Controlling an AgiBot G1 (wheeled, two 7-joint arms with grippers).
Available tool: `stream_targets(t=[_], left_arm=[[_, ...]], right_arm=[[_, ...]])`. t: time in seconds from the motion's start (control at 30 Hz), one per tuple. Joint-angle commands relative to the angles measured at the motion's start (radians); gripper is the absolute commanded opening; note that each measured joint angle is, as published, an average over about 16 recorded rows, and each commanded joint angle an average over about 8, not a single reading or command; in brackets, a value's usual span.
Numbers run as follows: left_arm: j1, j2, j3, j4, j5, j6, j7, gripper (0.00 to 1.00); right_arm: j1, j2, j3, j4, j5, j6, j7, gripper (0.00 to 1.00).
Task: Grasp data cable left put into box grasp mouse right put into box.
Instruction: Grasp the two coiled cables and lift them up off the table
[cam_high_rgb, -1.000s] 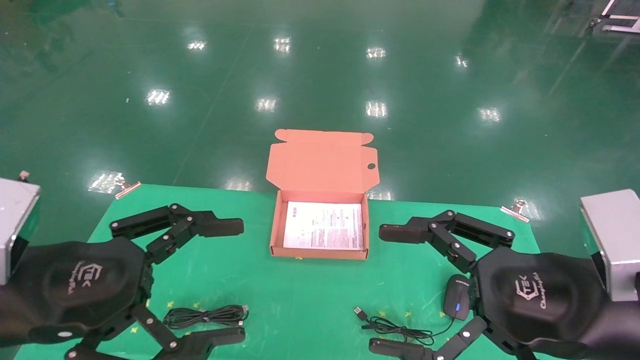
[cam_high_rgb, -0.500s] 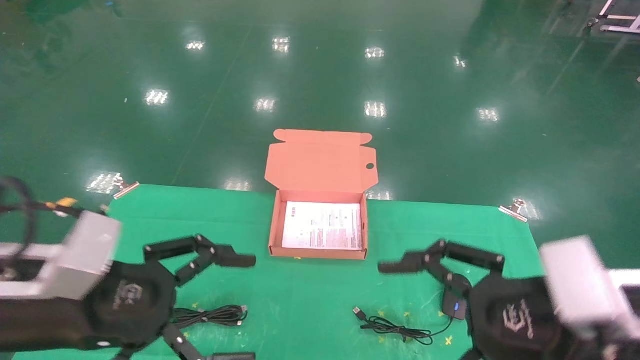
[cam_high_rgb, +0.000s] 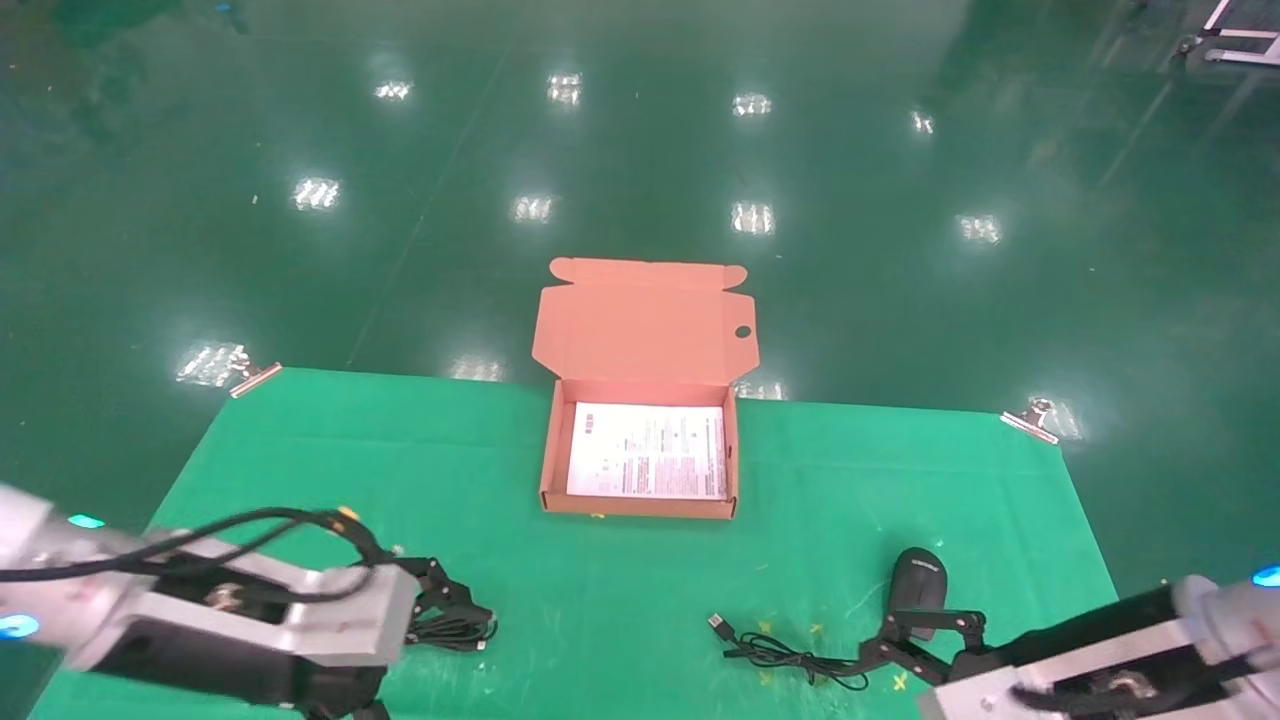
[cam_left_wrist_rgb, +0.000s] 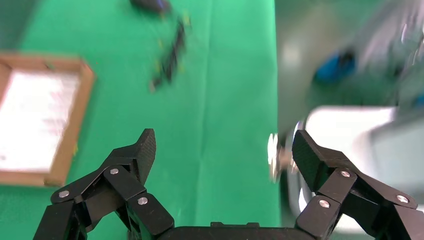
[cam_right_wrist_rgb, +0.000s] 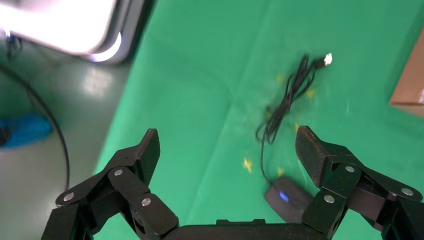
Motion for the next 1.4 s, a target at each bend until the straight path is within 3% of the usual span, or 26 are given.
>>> stream_targets(t=[0.03,0.23,0.5,0.93,1.4], left_arm=[[-0.039,0.033,0.052,0.014,0.097,-0.01,0.032,1.0],[-0.044,0.099,0.102,0.103,0.233,-0.085,0.047,1.0],[-0.025,0.163,0.133,0.242,0.331,-0.182,0.016,1.0],[-0.021,0.243,0.109,0.535,0.33,-0.303,-0.03,1.0],[-0.057,0.323,0.088,0.818,0.305,-0.38,0.071,1.0]], right_arm=[[0.039,-0.02,-0.072,-0.001,-0.066,0.007,-0.008,1.0],[0.026,-0.056,-0.13,0.002,-0.206,0.084,-0.021,1.0],[-0.067,-0.077,-0.154,-0.002,-0.331,0.247,0.017,1.0],[-0.199,-0.129,-0.164,-0.027,-0.461,0.472,0.132,1.0],[-0.21,-0.277,-0.176,-0.222,-0.488,0.557,0.114,1.0]])
